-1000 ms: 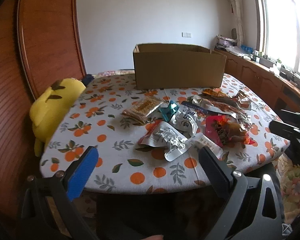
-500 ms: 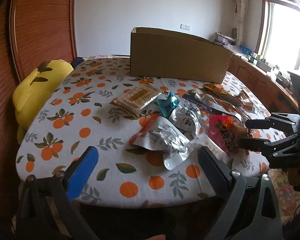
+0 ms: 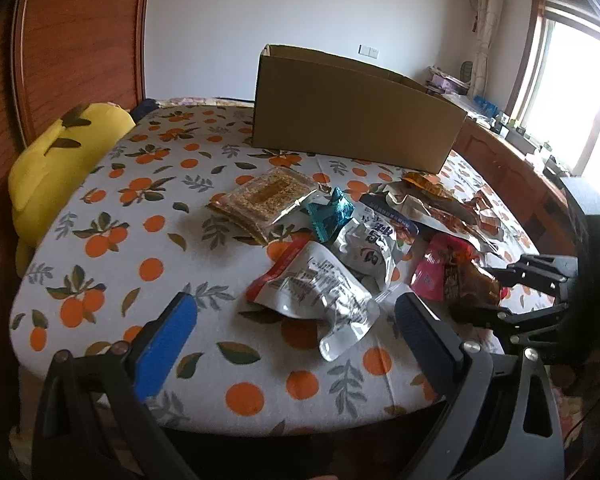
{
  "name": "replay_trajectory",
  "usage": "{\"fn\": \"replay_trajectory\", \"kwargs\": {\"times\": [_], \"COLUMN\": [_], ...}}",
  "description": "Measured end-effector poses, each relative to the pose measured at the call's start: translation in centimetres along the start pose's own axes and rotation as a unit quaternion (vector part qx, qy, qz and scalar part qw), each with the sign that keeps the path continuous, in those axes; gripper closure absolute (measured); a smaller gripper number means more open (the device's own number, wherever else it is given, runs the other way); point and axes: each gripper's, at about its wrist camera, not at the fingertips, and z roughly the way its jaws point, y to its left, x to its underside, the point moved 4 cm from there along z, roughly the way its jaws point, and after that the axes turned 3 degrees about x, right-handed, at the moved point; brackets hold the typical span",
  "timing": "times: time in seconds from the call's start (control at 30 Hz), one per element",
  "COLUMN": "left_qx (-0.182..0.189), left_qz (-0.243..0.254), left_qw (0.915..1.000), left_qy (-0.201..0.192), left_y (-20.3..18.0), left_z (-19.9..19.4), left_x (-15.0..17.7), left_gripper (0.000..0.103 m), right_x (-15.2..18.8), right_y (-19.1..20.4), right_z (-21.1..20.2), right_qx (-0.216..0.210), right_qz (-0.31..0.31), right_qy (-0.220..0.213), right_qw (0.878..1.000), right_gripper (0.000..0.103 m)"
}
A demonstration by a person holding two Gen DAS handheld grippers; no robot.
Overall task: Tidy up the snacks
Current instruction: 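Reach the right tool to the pink-and-clear snack bag and close on it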
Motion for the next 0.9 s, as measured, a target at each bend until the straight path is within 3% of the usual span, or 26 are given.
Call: {"fn": "replay_trajectory", "kwargs": {"times": [0.17,0.37,0.57,0.9], "left_qx": [0.022,0.028,0.022,0.004], "left_qz": [-0.032,-0.067,-0.057,-0.045], "left_qw": [0.999,0.9963,0.9967,0.9975], "left_qy": [0.023,0.047,0.053,0.054], "left_y": [0.1,0.1,-0.9,-1.5], "left_z": [1.4,1.7,2.4,4.5], "left_x": [0.0,1.5,1.4,-0.2], "left_gripper": [0.017,0.024,0.033,0.034], "right_x": [0.3,0.5,0.9,1.1], "right_y": [-0.7,-0.5,-0.5,-0.3], "right_z": [0.0,0.1,0.1,0.0], "right_qx": [0.005,0.018,0.021,0.027], "right_qz": [0.028,0.035,0.042,0.048], "right_qy": [-0.029,-0.063,-0.091,-0.105], "right_qw": [0.999,0.997,0.995,0.993], "right_gripper": [0.058,0.058,0.057,0.057]}}
